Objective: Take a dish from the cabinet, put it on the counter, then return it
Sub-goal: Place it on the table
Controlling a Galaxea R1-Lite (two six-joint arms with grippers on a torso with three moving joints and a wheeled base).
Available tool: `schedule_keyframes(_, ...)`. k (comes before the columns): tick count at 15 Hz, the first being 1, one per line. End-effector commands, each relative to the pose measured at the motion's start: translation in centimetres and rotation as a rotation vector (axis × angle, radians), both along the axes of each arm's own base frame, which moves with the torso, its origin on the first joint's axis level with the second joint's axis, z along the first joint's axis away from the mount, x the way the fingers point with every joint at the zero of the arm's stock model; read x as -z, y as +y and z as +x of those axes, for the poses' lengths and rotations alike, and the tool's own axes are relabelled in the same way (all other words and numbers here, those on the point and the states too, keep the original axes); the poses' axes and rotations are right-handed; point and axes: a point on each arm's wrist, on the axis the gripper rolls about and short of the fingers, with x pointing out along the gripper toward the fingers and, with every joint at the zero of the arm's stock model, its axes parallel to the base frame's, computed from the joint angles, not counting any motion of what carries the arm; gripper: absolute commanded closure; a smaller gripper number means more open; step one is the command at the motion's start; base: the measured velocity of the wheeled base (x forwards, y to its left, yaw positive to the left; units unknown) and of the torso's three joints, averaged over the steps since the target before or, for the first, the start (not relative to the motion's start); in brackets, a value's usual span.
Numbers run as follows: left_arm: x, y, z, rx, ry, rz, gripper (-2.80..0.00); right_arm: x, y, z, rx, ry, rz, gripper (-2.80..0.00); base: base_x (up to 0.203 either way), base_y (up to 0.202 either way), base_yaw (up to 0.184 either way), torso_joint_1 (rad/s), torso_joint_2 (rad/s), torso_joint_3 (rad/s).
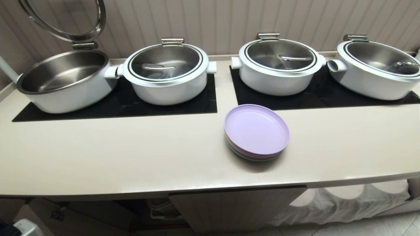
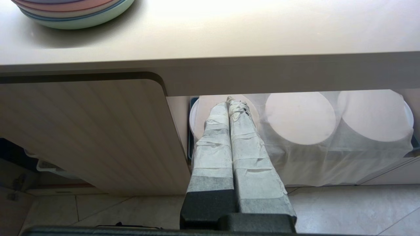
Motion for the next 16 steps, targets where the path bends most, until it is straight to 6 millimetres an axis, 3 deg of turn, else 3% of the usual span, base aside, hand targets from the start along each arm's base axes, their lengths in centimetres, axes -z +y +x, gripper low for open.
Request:
schedule_keyframes(1,0.0,0.0,0.0,0.000,0.003,-0.001,0.00,0.0,0.0,0.0,0.000,0.000,0.000,0.00,0.000,0.000,0.000,0.000,0.00,0.000)
schedule_keyframes(10,0.1,0.0,0.1,-0.011,0.022,-0.005,0.00,0.0,0.0,0.0,0.000,0.000,0.000,0.00,0.000,0.000,0.000,0.000,0.00,0.000)
schedule_keyframes(16,-0.3,-0.5,2.1,-0.057,0.020,-0.042,0.00,0.0,0.0,0.0,0.000,0.000,0.000,0.00,0.000,0.000,0.000,0.000,0.00,0.000)
